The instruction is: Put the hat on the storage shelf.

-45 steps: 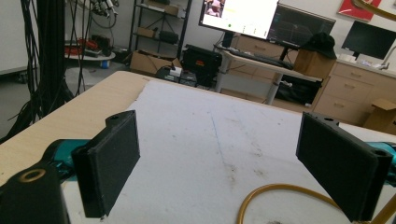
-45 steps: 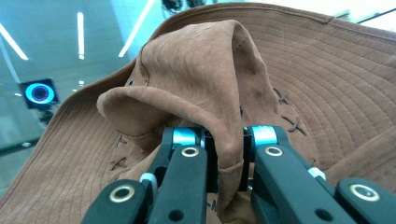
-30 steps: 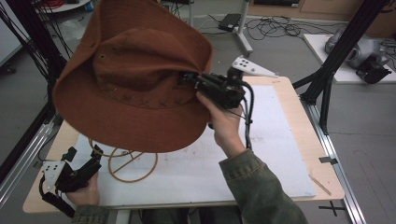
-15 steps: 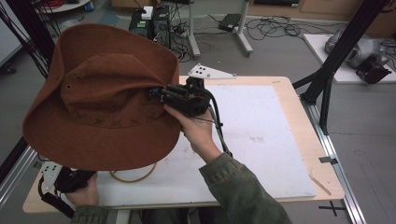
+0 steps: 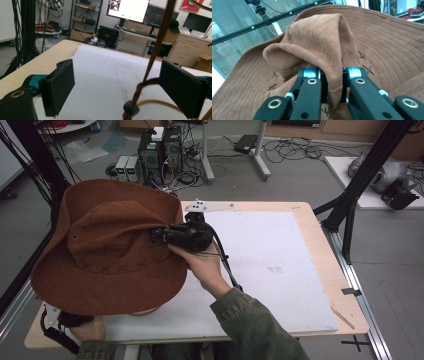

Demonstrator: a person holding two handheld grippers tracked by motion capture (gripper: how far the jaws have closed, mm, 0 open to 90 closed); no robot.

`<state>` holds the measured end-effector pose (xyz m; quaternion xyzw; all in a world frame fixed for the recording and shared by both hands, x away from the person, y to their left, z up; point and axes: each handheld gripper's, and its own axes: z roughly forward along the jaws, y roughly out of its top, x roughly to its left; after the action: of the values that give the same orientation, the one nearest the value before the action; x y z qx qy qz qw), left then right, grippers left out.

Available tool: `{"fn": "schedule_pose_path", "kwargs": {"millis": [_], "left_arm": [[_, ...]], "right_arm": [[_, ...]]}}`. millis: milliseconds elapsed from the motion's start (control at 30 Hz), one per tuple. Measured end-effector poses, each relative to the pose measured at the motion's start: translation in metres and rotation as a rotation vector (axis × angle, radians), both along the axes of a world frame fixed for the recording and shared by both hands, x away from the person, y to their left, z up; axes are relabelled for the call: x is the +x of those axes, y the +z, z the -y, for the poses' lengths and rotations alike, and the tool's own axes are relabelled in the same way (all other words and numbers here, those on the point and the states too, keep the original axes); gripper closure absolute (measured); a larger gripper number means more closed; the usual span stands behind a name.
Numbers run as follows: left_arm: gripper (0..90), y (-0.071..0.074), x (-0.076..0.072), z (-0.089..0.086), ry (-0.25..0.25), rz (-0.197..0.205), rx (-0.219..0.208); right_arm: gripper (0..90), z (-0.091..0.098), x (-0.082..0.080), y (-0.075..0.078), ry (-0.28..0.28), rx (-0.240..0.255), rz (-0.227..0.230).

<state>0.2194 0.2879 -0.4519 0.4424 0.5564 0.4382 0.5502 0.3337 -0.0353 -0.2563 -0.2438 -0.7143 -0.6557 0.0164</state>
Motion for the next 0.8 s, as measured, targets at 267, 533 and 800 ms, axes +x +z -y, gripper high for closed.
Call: {"fn": "schedule_pose_path", "kwargs": {"millis": [267,533,800], "left_arm": [[13.7,0.0,-0.001,0.001,-0.004,0.006,0.006],[13.7,0.0,-0.001,0.001,-0.006,0.006,0.011],[13.7,0.0,-0.001,0.001,-0.006,0.007,0.012]], "right_arm": [[73.3,-0.003,0.0,0.0,0.033,-0.011,0.014],[49.1,-0.005,-0.006,0.0,0.049,-0.038,0.084],[22.8,0.006,-0.005,-0.004,0.038,0.002,0.099]]}}
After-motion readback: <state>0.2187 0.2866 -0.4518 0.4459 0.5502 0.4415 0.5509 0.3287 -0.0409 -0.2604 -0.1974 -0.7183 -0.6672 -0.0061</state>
